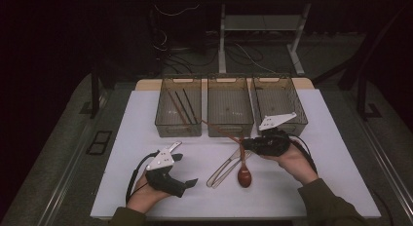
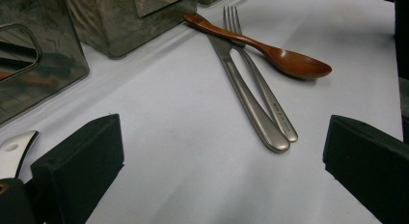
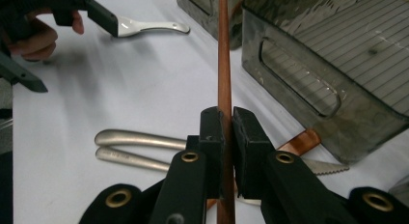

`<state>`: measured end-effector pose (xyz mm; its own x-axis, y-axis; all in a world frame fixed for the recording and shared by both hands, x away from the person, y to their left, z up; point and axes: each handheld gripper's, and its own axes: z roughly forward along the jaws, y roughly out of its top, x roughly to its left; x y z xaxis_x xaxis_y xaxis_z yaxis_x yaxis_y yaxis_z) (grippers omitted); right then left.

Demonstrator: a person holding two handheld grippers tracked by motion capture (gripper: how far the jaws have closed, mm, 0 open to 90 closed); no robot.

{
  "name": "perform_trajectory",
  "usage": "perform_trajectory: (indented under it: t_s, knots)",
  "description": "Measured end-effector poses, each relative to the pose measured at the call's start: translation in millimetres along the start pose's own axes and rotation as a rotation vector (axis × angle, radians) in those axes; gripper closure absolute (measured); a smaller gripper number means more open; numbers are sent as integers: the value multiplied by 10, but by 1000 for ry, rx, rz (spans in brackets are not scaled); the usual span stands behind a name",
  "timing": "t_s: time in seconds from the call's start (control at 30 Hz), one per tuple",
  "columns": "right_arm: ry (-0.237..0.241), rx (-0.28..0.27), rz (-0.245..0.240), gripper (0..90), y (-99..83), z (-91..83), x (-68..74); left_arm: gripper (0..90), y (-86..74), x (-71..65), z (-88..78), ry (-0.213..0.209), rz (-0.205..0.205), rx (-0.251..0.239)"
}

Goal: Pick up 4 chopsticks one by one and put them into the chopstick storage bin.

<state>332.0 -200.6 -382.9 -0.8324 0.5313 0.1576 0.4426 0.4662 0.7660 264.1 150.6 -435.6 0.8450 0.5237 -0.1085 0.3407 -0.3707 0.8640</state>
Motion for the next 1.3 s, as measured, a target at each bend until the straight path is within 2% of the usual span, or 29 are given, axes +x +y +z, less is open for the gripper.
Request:
perform_trajectory:
  t_s: [0.43, 0.67, 0.87, 1.3]
  knots:
    - [-33, -38, 10, 827, 270, 106, 23, 1, 3, -3, -7, -2, 2, -3]
    - [-42, -49, 44, 827, 367, 239, 9, 1, 6, 5, -29, -4, -3, -11]
    - [-50, -57, 50, 827, 443, 389, 21, 1, 5, 12, -37, -3, -7, -14]
    - [-91, -57, 85, 826, 729, 591, -49, 1, 7, 15, -31, -7, -6, -13]
